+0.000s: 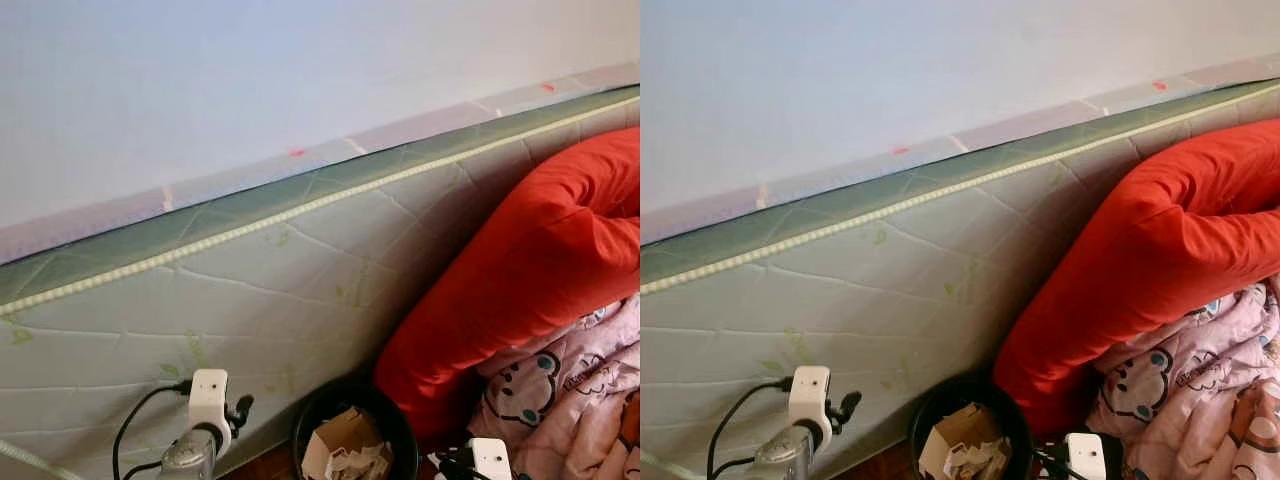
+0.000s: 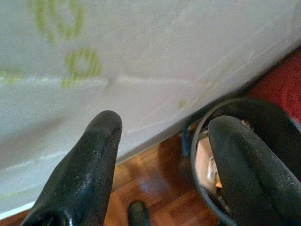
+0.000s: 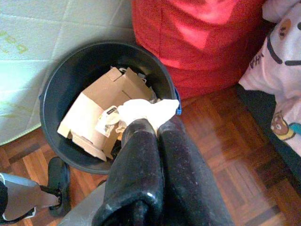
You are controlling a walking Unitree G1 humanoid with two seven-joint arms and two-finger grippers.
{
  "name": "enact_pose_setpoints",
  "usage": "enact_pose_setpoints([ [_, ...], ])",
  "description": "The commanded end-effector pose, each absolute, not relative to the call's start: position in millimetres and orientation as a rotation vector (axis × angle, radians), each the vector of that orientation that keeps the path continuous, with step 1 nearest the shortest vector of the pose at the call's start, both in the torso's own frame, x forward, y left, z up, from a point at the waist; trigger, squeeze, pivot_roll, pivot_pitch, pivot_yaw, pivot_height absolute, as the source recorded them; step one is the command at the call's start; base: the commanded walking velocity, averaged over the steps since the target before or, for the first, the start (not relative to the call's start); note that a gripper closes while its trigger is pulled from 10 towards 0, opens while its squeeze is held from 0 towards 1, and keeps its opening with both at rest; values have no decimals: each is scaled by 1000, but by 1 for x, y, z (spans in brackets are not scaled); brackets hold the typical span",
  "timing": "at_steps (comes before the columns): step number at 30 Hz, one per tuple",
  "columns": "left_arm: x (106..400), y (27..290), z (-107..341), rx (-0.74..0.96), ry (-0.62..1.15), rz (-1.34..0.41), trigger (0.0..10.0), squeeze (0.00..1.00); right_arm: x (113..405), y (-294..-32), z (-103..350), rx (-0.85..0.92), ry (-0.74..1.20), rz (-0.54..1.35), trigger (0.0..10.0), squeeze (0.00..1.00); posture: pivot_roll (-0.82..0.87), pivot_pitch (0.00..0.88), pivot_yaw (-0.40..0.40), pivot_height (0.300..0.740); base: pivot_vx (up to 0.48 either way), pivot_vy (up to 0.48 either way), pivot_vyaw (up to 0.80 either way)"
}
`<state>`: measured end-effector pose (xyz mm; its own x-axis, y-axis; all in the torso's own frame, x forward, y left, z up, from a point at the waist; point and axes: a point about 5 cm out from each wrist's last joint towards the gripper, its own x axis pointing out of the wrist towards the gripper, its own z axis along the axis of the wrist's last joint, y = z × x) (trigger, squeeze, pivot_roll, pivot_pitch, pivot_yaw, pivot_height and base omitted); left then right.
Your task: Clean up the room
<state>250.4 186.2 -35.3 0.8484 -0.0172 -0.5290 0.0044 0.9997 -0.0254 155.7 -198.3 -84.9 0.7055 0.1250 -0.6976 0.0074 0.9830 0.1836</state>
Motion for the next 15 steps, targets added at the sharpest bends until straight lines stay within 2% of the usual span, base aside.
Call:
enact_pose_setpoints([
  [1,252,184,-33,-28,522,-25,10000,0,154,-200,-84,168,778,72,10000,0,35,66,-70,734,0,0,0],
  [7,246,202,-30,-52,467,56,10000,0,155,-200,-83,173,757,98,10000,0,42,78,-73,734,0,0,0],
  [11,242,206,-30,-42,448,51,10000,0,156,-199,-81,178,733,111,10000,0,46,79,-74,734,0,0,0],
  [13,229,209,-37,-46,475,69,10000,0,158,-198,-80,95,731,158,10000,0,33,78,-72,734,0,0,0],
  [15,221,212,-41,-49,487,92,10000,0,158,-198,-80,102,728,156,10000,0,29,77,-71,734,0,0,0],
])
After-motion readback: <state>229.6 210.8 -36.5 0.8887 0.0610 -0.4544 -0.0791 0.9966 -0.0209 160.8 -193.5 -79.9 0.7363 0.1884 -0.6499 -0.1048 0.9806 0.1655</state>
